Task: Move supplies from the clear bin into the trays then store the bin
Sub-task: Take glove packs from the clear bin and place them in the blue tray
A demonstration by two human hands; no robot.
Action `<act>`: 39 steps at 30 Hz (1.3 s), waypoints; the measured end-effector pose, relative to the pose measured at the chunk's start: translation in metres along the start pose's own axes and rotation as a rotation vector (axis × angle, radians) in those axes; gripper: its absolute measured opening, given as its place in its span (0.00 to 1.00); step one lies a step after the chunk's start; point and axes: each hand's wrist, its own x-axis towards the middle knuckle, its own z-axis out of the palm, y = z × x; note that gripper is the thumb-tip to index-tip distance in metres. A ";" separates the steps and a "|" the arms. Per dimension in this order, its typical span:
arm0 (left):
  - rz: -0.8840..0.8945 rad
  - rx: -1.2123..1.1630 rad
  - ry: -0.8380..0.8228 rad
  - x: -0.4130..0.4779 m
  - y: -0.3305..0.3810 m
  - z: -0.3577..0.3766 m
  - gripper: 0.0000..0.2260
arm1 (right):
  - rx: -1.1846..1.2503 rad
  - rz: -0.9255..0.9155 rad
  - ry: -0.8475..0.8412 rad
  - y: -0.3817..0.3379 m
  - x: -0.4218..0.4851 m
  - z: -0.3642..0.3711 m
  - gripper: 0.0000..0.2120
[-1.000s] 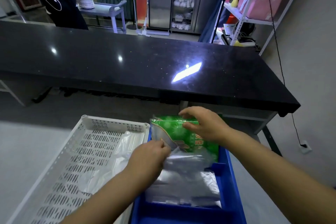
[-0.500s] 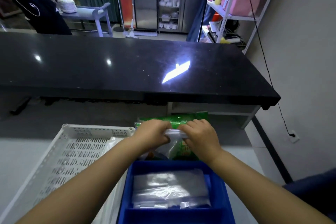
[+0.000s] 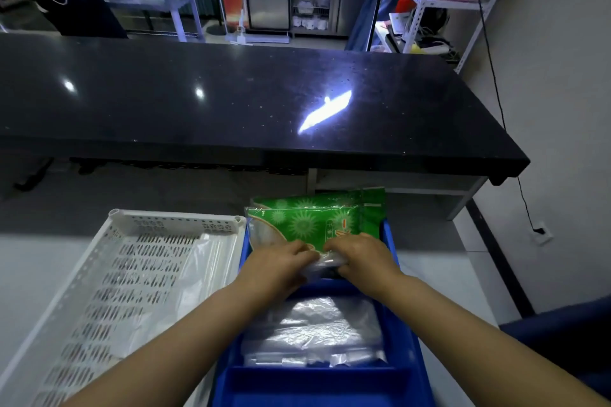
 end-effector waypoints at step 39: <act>-0.259 0.127 0.240 0.023 -0.030 -0.030 0.13 | -0.246 -0.009 0.319 0.019 0.027 -0.032 0.15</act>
